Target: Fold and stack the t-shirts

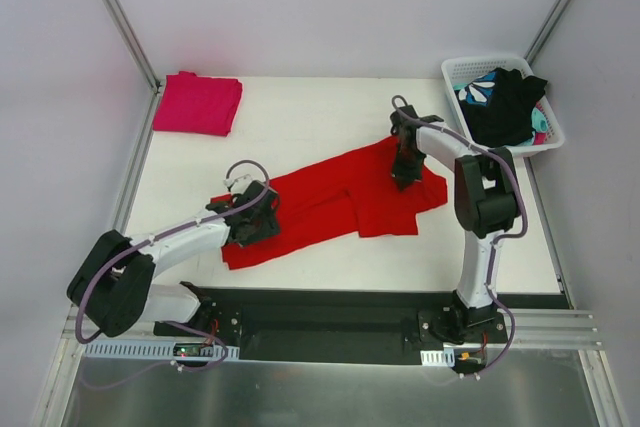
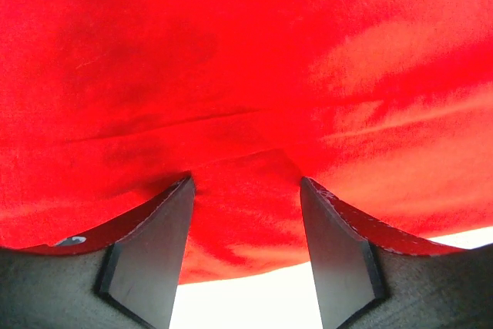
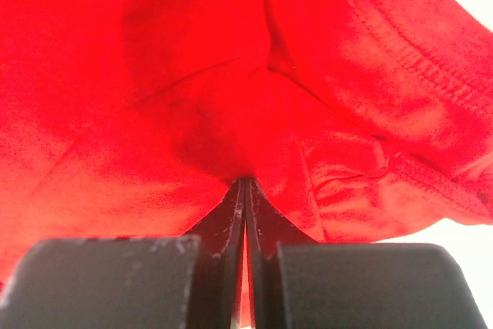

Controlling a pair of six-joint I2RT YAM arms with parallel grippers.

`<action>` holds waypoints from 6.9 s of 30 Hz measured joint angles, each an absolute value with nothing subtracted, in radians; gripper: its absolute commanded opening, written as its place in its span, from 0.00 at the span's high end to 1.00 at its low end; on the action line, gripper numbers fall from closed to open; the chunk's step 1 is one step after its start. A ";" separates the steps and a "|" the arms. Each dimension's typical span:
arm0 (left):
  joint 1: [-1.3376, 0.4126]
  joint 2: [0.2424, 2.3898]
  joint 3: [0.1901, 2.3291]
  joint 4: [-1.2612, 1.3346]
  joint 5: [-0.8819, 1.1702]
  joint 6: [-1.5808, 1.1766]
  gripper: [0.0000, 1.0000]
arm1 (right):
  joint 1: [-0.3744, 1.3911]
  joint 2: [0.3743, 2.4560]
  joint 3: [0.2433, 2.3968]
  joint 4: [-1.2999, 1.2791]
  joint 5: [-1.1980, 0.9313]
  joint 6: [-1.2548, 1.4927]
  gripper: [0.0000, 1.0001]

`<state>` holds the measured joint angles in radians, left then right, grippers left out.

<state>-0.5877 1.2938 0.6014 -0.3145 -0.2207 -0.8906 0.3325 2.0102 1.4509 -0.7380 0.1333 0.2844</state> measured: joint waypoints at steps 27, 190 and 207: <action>-1.253 1.814 1.243 -0.558 -0.107 -1.206 0.44 | 0.311 2.366 2.065 -0.776 -0.099 0.219 0.98; -0.671 1.966 1.340 -0.221 -0.097 -0.774 0.46 | 0.366 1.967 1.388 -0.484 -0.146 0.162 0.91; -0.568 2.065 1.449 -0.203 -0.061 -0.753 0.45 | 0.272 2.186 1.640 -0.547 -0.345 0.155 0.91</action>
<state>-0.5678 2.0647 1.4487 -0.2031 -0.0608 -0.7532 0.2722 2.1860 1.6398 -0.5468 -0.3450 0.1551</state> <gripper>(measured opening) 0.544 0.095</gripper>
